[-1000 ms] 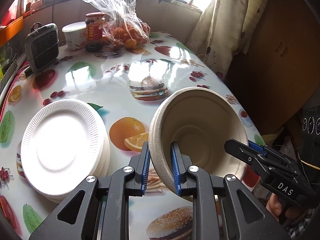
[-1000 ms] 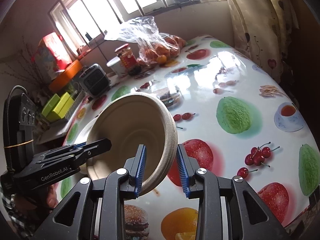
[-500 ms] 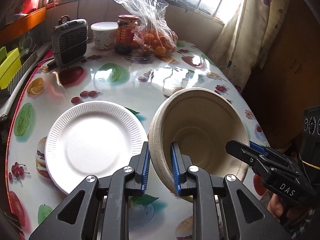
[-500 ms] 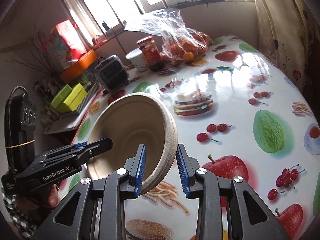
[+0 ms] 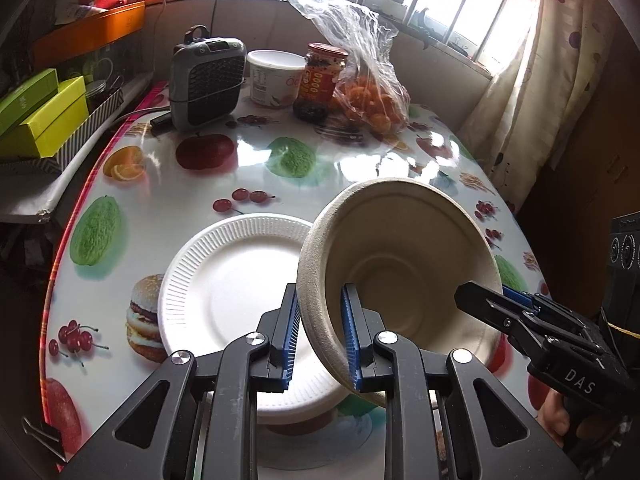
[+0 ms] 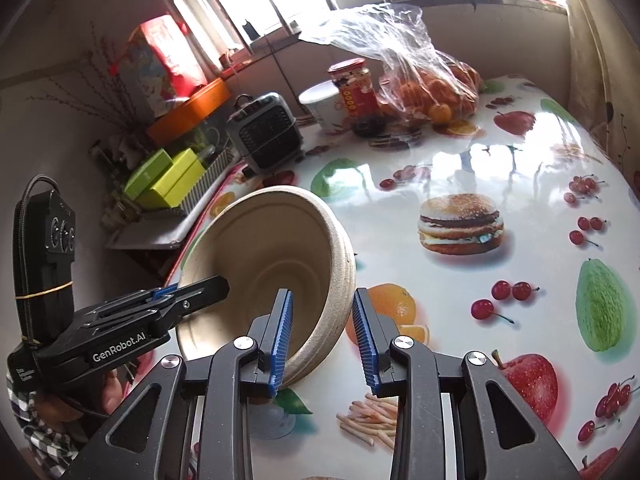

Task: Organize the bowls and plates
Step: 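Carry the nested bowls with both grippers toward the white plate stack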

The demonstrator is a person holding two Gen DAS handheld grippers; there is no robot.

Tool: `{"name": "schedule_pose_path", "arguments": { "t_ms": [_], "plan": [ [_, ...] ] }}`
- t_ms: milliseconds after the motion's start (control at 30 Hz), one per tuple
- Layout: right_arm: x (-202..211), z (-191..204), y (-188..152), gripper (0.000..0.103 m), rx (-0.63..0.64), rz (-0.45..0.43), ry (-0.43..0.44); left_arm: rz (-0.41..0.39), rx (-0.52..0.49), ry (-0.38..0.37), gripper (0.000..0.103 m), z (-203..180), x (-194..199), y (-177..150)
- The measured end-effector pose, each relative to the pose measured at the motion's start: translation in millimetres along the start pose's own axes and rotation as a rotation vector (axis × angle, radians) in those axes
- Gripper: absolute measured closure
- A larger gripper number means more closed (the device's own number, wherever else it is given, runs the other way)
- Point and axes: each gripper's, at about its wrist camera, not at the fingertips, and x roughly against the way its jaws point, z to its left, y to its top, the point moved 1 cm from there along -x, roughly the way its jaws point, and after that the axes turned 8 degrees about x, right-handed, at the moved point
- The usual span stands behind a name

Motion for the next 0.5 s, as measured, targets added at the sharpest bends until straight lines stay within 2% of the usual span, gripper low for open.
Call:
{"name": "schedule_pose_path", "arguments": {
  "t_ms": [500],
  "plan": [
    [-50.3,27.9,22.0,0.072,0.031,0.068,0.071,-0.018,0.087,0.058,0.082,47.2,1.3,16.7]
  ]
}}
